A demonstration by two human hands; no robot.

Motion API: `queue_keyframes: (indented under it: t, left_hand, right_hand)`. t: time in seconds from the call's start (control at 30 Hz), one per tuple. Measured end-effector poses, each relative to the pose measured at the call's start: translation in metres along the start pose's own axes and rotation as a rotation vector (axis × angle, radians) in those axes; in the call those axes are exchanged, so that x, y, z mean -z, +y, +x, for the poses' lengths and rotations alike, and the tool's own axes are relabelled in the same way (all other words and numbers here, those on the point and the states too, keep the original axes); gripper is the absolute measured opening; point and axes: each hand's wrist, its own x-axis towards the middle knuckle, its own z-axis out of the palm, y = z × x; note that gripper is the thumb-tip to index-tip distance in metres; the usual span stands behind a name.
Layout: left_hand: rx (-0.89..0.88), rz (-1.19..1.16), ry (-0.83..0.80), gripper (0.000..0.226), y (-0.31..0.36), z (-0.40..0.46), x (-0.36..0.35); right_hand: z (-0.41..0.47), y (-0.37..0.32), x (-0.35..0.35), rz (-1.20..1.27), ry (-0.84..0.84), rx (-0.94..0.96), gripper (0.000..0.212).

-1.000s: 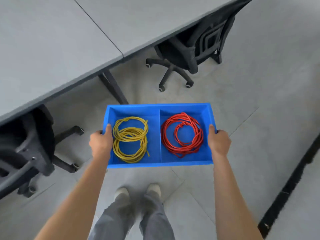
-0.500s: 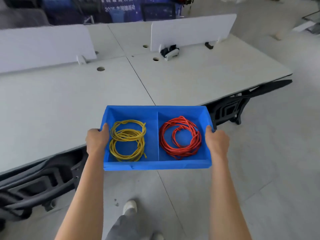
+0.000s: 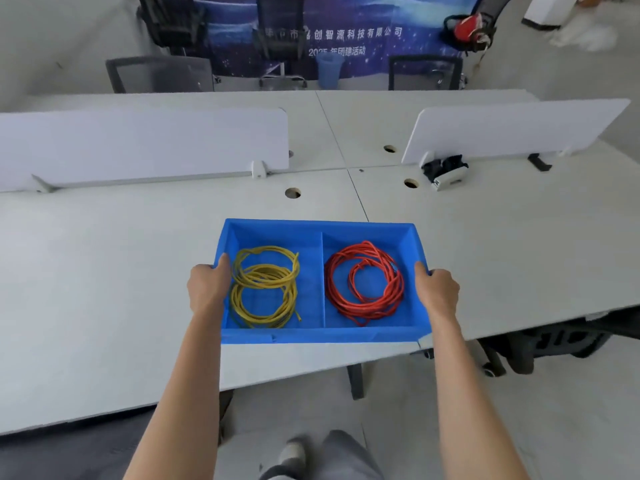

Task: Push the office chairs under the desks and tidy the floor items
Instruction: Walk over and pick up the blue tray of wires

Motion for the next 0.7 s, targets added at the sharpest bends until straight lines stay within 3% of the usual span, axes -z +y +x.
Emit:
queue_keyframes:
  t: [0.3, 0.7]
  left_hand:
    - [0.125, -0.009, 0.103, 0.042, 0.035, 0.083, -0.052]
    - [0.107, 0.088, 0.164, 0.042, 0.084, 0.175, -0.111]
  right_hand:
    - [0.117, -0.076, -0.063, -0.009, -0.114, 0.069, 0.044]
    - [0.224, -0.133, -0.127, 0.005, -0.188, 0.042, 0.047]
